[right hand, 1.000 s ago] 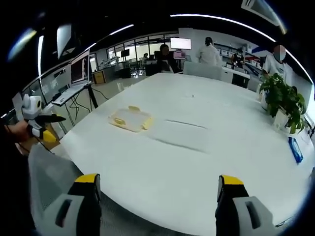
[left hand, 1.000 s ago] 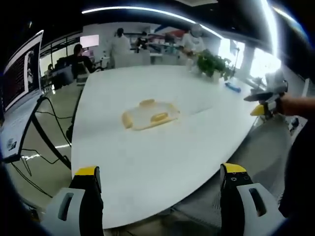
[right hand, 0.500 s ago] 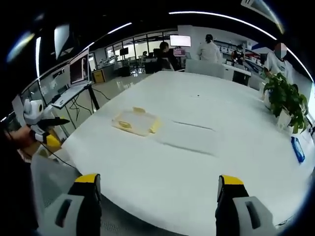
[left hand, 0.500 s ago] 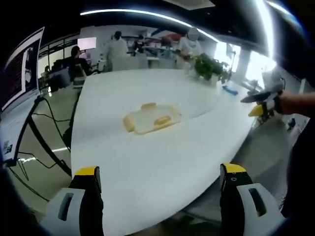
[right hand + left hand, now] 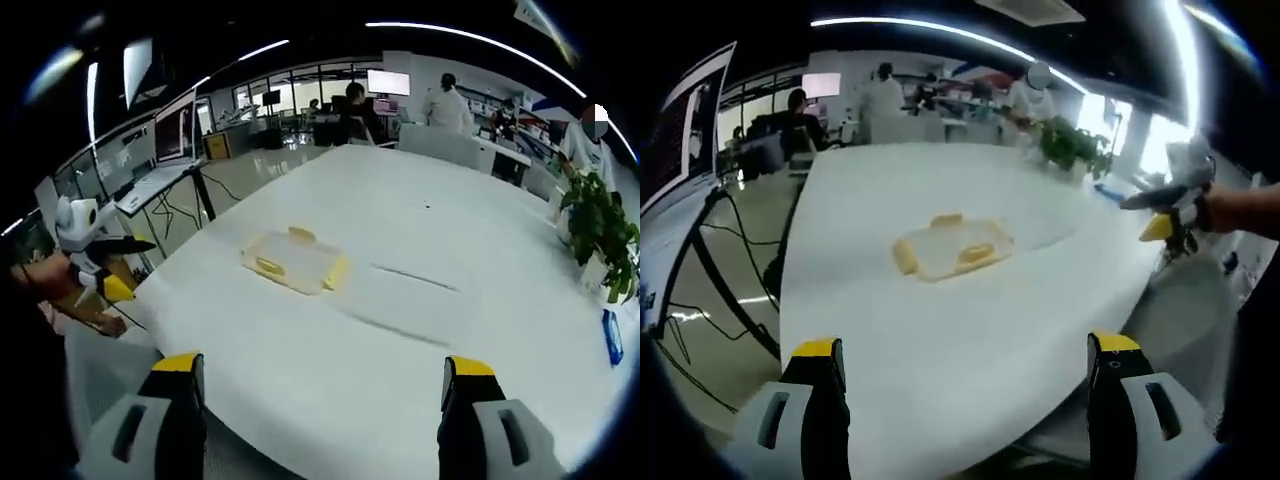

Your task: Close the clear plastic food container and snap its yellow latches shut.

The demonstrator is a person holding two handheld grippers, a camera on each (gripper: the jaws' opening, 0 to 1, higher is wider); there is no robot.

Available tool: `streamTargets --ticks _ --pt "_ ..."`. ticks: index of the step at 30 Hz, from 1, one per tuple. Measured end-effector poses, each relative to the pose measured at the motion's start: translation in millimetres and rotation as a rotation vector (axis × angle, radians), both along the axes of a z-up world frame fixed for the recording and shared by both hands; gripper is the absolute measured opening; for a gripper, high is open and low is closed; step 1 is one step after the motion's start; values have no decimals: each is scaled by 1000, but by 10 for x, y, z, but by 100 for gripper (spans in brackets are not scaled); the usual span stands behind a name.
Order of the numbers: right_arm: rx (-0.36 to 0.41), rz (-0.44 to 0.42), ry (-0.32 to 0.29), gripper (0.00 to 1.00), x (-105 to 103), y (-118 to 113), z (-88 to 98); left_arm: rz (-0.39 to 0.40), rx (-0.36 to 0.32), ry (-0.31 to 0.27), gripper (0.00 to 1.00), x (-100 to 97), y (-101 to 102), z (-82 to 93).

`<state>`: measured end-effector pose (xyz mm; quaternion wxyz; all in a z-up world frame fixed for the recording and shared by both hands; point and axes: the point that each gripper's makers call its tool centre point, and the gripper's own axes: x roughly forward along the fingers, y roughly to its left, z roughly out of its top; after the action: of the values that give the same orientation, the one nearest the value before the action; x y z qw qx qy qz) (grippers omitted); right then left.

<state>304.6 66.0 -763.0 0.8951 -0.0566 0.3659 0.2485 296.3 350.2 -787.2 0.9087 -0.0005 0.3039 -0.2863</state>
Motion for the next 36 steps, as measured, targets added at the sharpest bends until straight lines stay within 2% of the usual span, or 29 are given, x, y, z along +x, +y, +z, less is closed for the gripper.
streamTargets --ticks 5,9,14,22,29,36 --pt "23 18 -12 100 59 89 56 -5 13 -1 99 67 -7 -14" --pt "35 66 -30 100 128 231 105 -1 32 -6 99 140 13 -11" --pt "-4 139 -15 100 237 325 -21 19 37 7 99 203 24 -53" --pt "-5 206 -6 99 404 507 -61 24 20 20 99 303 -47 -127" --pt "0 253 -22 100 603 637 -93 -6 20 40 99 406 -152 -173" --pt "-3 327 -39 99 781 795 -99 -45 56 56 99 516 -205 -219"
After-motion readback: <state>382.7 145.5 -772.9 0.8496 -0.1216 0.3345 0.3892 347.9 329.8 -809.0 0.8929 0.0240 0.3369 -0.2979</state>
